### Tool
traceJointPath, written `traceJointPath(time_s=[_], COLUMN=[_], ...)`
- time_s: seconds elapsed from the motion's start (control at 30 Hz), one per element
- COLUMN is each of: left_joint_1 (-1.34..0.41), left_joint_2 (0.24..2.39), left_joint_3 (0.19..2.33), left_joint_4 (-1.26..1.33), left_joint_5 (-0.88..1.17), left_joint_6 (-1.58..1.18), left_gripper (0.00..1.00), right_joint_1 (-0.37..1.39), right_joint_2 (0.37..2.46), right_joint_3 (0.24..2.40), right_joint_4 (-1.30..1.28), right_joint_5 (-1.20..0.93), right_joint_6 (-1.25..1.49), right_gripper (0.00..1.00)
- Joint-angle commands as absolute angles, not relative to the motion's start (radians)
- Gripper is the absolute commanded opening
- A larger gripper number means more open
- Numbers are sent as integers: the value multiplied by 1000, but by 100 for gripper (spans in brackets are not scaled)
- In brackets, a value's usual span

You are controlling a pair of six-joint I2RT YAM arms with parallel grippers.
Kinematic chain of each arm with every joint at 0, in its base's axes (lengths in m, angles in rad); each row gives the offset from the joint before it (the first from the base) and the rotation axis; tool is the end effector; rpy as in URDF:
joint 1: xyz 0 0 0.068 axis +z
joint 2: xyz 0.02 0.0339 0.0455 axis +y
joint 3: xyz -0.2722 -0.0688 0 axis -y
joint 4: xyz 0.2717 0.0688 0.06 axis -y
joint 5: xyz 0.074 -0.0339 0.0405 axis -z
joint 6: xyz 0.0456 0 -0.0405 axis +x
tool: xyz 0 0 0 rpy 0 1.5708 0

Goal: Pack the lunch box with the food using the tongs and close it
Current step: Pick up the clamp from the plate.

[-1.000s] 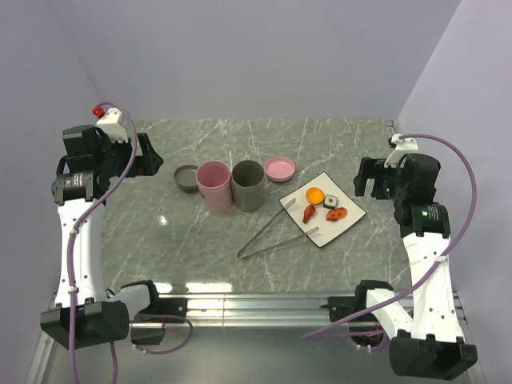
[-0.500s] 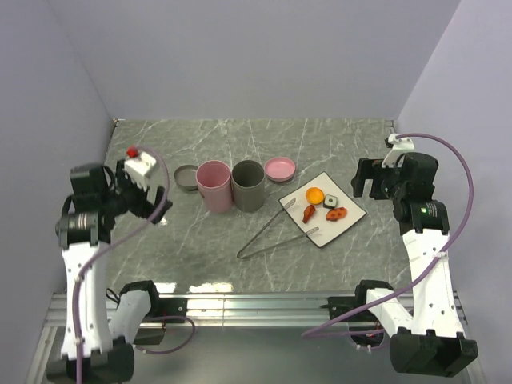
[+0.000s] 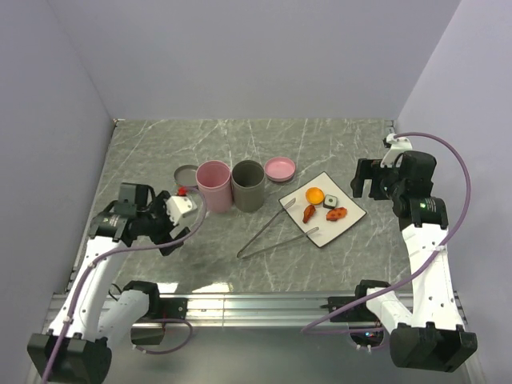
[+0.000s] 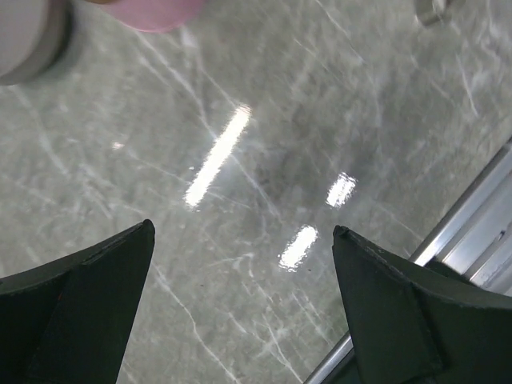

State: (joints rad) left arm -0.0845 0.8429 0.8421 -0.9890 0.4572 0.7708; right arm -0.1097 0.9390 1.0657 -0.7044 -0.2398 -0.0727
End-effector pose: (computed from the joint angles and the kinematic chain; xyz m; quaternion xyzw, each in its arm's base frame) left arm 0.1714 -0.0347 0.2804 0.4461 0.8222 -0.1106 0.3358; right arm 0.2201 -0.0134 0.3624 -0.0408 0.8738 0.0617 0.4806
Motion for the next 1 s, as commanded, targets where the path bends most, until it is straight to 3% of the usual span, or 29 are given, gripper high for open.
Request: traceJointPath(time_s=[0.0,0.5,0.97], left_joint_1=[-185,-856,-1060], left_joint_2=[877,1027,1325], left_joint_3=[821,712,828], left_joint_4=[-905,-539,-450], left_joint_5=[342,39,3], left_joint_6=[743,263,106], left_gripper=[99,99,97], right_joint_1=[-123,-149,-161], right_joint_2=[943,924,933], right_joint_3=[1104,1086,1098], right_joint_4=[-707,-724,-727], right_joint_5=[-252,-233,-245], right_joint_6=[-87,-104,-104], right_gripper=[100,100,100])
